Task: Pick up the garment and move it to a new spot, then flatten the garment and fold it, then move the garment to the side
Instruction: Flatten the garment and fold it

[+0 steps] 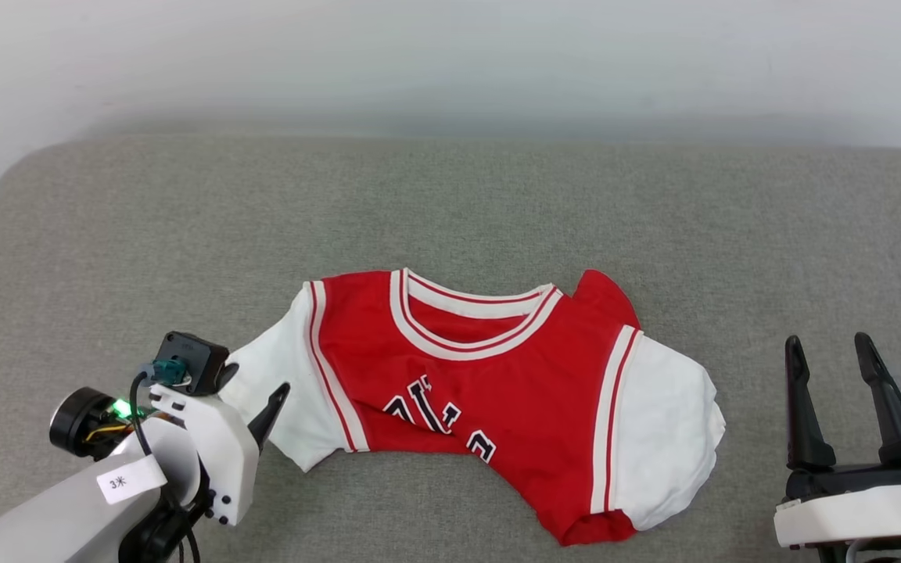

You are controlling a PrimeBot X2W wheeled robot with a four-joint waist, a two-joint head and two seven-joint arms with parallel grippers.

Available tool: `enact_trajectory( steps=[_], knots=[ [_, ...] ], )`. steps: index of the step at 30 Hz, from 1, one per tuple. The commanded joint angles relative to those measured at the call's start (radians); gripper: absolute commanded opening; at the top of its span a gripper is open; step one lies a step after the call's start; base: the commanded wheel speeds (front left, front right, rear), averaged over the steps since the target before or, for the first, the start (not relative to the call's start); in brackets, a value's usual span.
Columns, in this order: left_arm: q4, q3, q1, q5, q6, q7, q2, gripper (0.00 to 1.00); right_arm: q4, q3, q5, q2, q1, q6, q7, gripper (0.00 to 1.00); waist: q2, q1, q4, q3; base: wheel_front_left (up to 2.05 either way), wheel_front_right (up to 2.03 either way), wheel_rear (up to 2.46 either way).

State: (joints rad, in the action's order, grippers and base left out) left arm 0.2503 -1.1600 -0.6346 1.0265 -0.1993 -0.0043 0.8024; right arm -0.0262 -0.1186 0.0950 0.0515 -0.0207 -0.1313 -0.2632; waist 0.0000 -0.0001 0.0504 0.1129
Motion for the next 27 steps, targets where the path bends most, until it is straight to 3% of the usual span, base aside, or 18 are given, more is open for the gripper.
enact_trajectory(
  steps=[1,9,15,21,24,27],
  knots=[
    [-0.014,0.006,0.014,-0.01,-0.013,-0.017,0.002,1.0,-0.003,-0.001,-0.004,-0.002,-0.004,0.001,-0.002,1.0,0.0,0.0001,0.008,-0.01,0.0,0.0,0.0],
    [-0.129,0.094,0.08,-0.04,-0.178,-0.215,0.011,1.0,-0.025,-0.024,-0.031,-0.002,-0.009,0.001,-0.002,1.0,0.0,0.0001,0.016,-0.039,0.0,0.0,0.0],
    [-0.187,0.199,0.181,-0.113,-0.295,-0.261,-0.032,1.0,-0.062,-0.057,-0.125,0.0,0.04,0.001,-0.002,1.0,0.0,0.0001,0.022,-0.044,0.0,0.0,0.0],
    [-0.259,0.417,0.332,-0.3,-0.364,-0.262,-0.121,1.0,-0.024,-0.003,-0.127,0.122,0.109,0.001,-0.002,1.0,0.0,0.0001,0.035,-0.038,0.0,0.0,0.0],
    [-0.279,0.514,0.411,-0.383,-0.359,-0.262,-0.178,1.0,0.026,0.057,-0.082,0.208,0.146,0.001,0.026,1.0,0.0,0.0001,0.043,-0.035,0.0,0.0,0.0],
    [-0.29,0.592,0.481,-0.457,-0.346,-0.262,-0.232,1.0,0.044,0.145,-0.013,0.315,0.192,0.001,0.125,1.0,0.0,0.0001,0.052,-0.031,0.0,0.0,0.0]
  ],
)
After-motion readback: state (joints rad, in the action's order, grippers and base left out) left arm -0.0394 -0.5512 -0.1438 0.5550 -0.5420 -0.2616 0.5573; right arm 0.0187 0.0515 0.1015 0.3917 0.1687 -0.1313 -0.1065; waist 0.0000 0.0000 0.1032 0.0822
